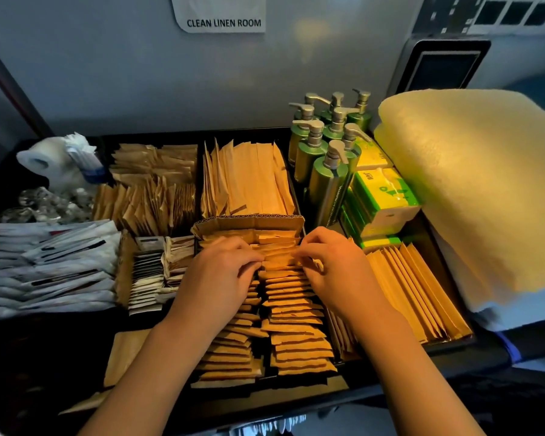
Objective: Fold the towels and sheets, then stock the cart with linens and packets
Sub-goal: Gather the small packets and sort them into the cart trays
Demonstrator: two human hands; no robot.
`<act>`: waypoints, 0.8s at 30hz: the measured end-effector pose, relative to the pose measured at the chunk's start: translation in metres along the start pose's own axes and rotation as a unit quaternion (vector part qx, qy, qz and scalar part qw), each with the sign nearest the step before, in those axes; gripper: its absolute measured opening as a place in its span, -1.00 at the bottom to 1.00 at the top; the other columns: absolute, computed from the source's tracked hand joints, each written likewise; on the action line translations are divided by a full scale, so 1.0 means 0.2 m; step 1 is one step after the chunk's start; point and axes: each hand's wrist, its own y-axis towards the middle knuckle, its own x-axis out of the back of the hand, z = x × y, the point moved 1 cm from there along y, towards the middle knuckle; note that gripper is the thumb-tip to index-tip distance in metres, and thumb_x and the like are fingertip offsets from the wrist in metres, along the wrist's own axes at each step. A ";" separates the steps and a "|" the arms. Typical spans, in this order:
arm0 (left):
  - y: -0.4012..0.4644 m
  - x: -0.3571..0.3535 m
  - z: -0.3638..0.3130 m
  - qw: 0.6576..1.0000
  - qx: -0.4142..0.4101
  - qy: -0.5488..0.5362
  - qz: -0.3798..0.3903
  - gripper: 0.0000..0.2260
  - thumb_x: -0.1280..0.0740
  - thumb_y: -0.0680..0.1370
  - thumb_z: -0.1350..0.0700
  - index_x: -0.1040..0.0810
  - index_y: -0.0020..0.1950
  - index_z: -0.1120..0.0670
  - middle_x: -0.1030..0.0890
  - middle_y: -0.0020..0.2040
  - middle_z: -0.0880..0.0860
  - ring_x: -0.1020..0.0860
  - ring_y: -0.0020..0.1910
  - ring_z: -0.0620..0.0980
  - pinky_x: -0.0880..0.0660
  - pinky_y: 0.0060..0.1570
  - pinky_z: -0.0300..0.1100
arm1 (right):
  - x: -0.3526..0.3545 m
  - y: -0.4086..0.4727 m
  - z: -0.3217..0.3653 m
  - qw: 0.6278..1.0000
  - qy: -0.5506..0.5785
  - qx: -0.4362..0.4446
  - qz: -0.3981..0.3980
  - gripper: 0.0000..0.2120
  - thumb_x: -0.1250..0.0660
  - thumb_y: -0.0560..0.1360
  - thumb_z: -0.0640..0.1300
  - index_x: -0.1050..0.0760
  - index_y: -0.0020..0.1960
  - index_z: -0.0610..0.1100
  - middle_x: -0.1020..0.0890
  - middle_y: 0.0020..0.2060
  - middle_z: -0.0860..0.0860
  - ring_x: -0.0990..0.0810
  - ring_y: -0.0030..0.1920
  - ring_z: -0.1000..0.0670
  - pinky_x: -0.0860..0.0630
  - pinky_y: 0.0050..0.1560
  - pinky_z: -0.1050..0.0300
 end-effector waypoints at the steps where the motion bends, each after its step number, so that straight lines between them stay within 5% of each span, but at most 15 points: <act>1: -0.02 0.03 0.01 1.000 0.002 0.000 -0.006 -0.81 -0.46 0.55 0.10 -0.72 0.15 -0.06 -0.64 0.04 -0.15 -0.54 0.07 -0.18 -0.55 0.13 -0.17 | 0.00 0.00 0.02 1.000 0.004 0.001 -0.005 -0.77 -0.51 0.49 -0.13 -0.70 0.12 0.09 -0.58 0.08 0.16 -0.52 0.12 0.11 -0.47 0.11 0.24; 8: -0.20 0.24 0.17 0.998 0.025 -0.011 -0.052 -0.82 -0.50 0.51 0.18 -0.74 0.09 0.01 -0.66 -0.02 -0.11 -0.60 0.01 -0.13 -0.60 0.05 -0.08 | 0.00 0.02 0.30 0.997 0.045 0.051 0.033 -0.72 -0.51 0.50 -0.13 -0.68 0.16 0.14 -0.57 0.10 0.19 -0.51 0.16 0.11 -0.51 0.19 0.20; 13: -0.40 0.40 0.32 0.997 0.043 -0.013 -0.057 -0.82 -0.52 0.49 0.20 -0.75 0.04 -0.02 -0.64 -0.04 -0.17 -0.57 -0.02 -0.24 -0.48 0.02 -0.40 | -0.08 0.02 0.57 0.988 0.051 0.135 0.055 -0.76 -0.48 0.52 -0.14 -0.68 0.16 0.08 -0.57 0.09 0.17 -0.51 0.13 0.13 -0.54 0.16 0.16; 24: -0.77 0.53 0.56 0.994 0.087 -0.038 -0.055 -0.86 -0.54 0.49 0.20 -0.75 0.00 -0.01 -0.61 -0.07 -0.21 -0.58 -0.02 -0.22 -0.53 -0.01 -0.19 | -0.39 0.01 0.97 0.952 0.036 0.233 0.194 -0.75 -0.41 0.51 -0.13 -0.66 0.17 0.03 -0.60 0.05 0.07 -0.58 0.10 -0.02 -0.56 0.06 -0.07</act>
